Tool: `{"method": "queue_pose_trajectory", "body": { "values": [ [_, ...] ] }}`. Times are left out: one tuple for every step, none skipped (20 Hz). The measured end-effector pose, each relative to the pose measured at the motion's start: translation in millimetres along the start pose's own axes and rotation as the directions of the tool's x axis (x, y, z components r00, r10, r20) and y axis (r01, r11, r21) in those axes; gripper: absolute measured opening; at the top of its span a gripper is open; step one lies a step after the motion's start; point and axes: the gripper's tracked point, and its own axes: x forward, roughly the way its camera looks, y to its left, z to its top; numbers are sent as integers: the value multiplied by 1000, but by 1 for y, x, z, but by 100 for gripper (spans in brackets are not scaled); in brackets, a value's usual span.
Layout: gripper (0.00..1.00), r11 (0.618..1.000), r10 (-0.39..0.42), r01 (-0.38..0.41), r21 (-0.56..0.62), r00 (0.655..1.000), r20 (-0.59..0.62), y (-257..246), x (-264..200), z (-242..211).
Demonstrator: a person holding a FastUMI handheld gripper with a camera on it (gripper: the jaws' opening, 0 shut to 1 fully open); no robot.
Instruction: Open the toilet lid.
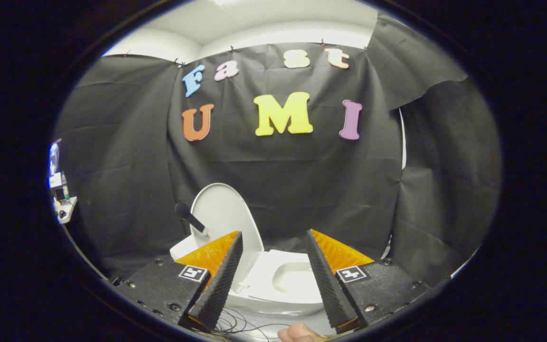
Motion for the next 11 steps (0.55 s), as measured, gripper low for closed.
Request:
{"method": "queue_pose_trajectory", "body": {
  "values": [
    [86, 1000, -1, 1, -2, 1000, 16, -2, -7, -2],
    [87, 1000, -3, 3, 0, 1000, 28, -6, -13, -6],
    [90, 1000, -9, 9, -2, 999, 37, -9, -17, -13],
    [93, 1000, -16, 16, 0, 999, 39, -13, -21, -15],
    [96, 1000, -23, 22, 6, 999, 40, -17, -25, -19],
    [100, 1000, -27, 27, 15, 999, 40, -21, -30, -22],
    [100, 999, -36, 35, 27, 999, 39, -26, -33, -25],
    [100, 998, -42, 41, 38, 998, 39, -31, -37, -28],
    [100, 998, -51, 49, 46, 998, 40, -35, -40, -30],
    [100, 997, -55, 53, 47, 998, 43, -41, -44, -32],
    [100, 997, -65, 62, 51, 997, 47, -46, -46, -33]
  ]
}}
